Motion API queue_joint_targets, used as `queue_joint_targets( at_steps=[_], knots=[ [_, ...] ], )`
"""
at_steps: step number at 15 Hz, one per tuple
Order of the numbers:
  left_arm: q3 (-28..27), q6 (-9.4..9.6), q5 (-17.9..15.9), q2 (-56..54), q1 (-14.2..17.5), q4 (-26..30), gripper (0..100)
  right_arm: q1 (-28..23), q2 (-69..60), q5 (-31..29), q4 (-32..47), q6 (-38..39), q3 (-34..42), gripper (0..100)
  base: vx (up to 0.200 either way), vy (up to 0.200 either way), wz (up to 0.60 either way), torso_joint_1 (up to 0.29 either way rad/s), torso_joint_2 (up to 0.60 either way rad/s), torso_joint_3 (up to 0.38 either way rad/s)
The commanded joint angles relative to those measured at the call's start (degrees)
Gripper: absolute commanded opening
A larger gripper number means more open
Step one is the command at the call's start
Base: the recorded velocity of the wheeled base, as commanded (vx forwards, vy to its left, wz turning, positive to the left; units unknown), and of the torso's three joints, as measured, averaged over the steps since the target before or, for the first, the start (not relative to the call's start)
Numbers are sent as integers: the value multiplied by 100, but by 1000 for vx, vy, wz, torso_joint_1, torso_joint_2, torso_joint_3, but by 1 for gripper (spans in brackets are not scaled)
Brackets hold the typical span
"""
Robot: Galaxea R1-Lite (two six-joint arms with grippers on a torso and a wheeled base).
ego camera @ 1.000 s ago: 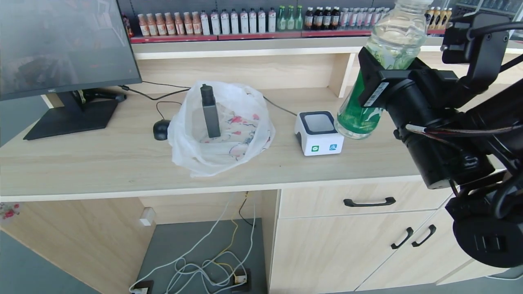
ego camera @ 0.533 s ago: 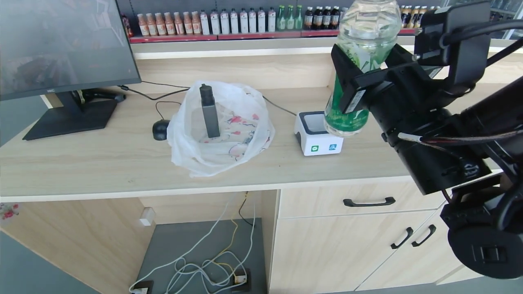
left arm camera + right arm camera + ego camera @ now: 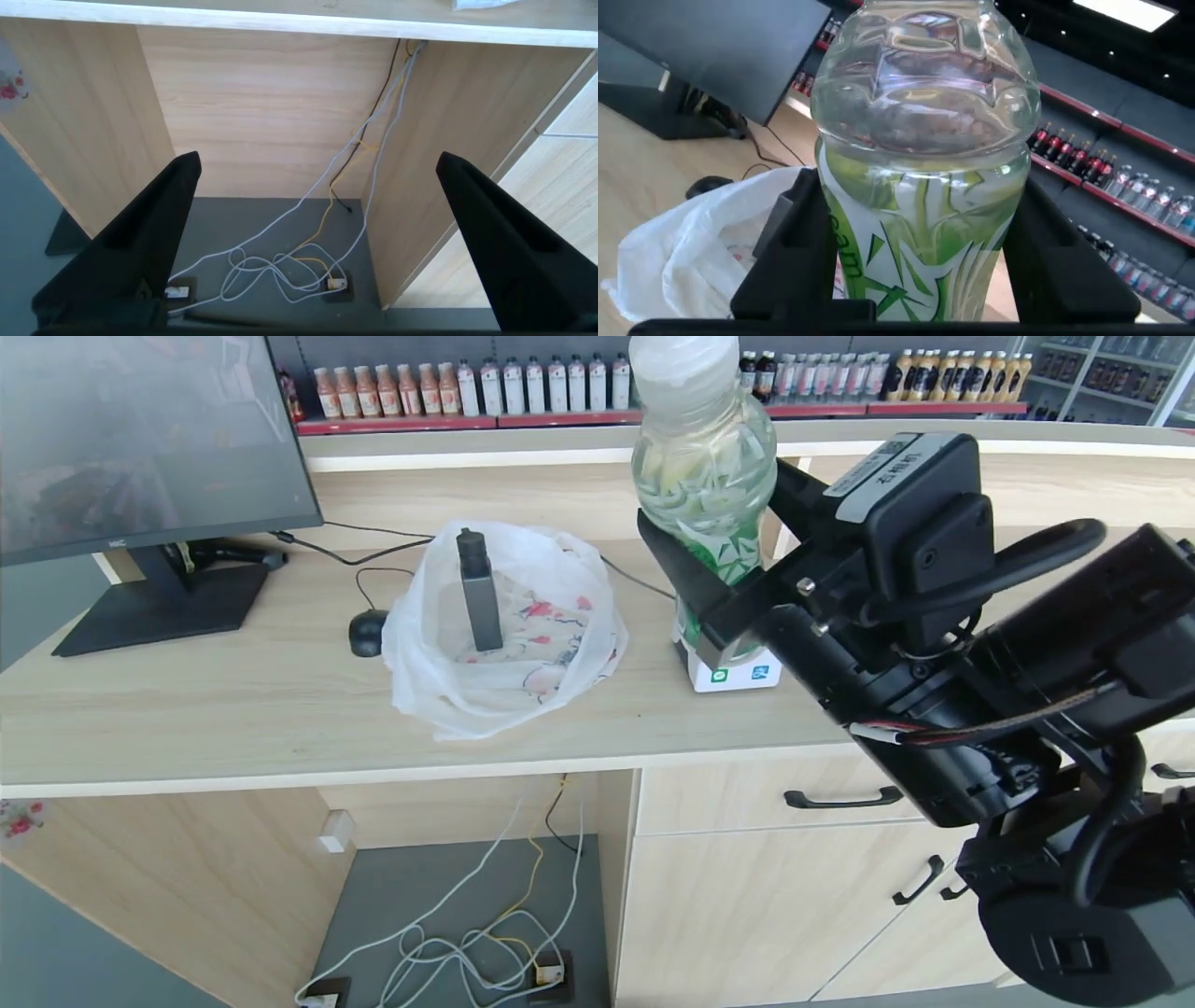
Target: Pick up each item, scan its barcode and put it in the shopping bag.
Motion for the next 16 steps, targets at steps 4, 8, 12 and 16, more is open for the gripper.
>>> queue_joint_targets(
  at_steps=[4, 8, 12, 16],
  knots=[
    [0, -1, 1, -2, -3, 0, 100, -91, 16, 411, -3, -216, 173, 0, 0, 0, 0, 0, 0, 0],
    [0, -1, 1, -2, -3, 0, 100, -197, 245, 596, -56, -356, 129, 0, 0, 0, 0, 0, 0, 0],
    [0, -1, 1, -2, -3, 0, 100, -381, 473, 622, -126, -541, -232, 0, 0, 0, 0, 0, 0, 0],
    [0, -1, 1, -2, -3, 0, 100, -592, 614, 622, -478, -541, -416, 0, 0, 0, 0, 0, 0, 0]
  ],
)
